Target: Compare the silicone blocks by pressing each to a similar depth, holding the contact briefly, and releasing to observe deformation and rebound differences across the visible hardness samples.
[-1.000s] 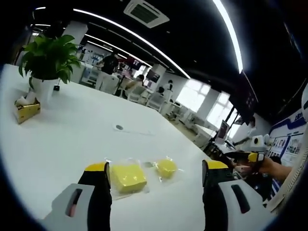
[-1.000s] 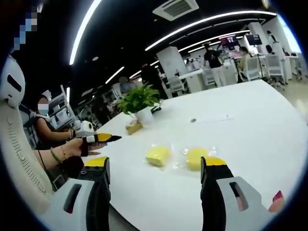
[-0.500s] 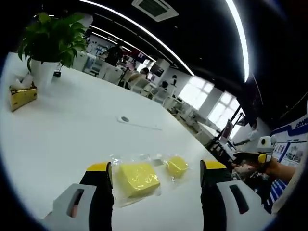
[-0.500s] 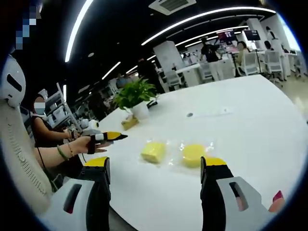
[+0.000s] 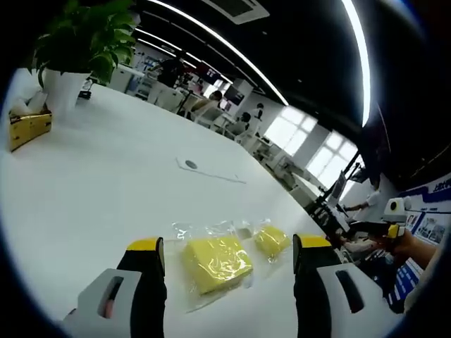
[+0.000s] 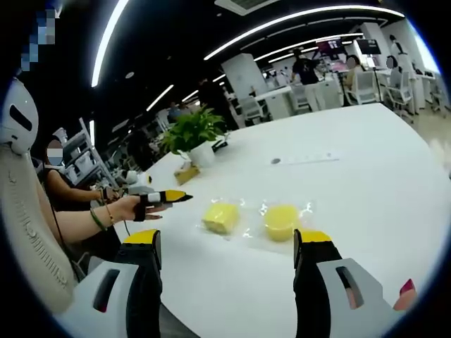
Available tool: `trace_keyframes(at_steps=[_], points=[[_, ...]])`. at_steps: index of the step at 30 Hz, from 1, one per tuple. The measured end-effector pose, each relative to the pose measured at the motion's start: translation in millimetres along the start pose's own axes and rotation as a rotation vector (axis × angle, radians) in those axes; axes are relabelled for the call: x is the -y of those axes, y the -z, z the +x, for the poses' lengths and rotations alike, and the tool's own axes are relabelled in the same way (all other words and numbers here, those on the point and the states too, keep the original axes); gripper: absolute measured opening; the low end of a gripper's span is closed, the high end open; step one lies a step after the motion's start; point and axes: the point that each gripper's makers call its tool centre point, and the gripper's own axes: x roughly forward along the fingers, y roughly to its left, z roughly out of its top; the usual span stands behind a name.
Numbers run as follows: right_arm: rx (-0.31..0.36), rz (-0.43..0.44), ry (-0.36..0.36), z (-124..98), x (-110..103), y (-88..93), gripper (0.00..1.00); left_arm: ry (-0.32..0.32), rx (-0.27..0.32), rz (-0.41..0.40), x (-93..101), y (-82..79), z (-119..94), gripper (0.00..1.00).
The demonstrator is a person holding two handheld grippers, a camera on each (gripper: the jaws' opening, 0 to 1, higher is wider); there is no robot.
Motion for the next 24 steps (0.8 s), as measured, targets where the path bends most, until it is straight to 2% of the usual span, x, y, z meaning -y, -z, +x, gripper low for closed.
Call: trace_keyframes(at_steps=[6,15,24], points=[[-0.018,0.004,0.008,4.1,5.1,2.9,0.71,0.011,0.025,-0.071,-11.0,1.6,13.3,0.72],[-0.035,0.009,-0.005,11.4,7.1,5.5,0.72,0.022,0.001,-0.123,-30.5,10.4,38.2,0.70],[-0.059,0.016,0.003,17.7,13.8,10.0,0.72,0.036,0.008,-0.236,-47.0,18.6,54.3,0.62]])
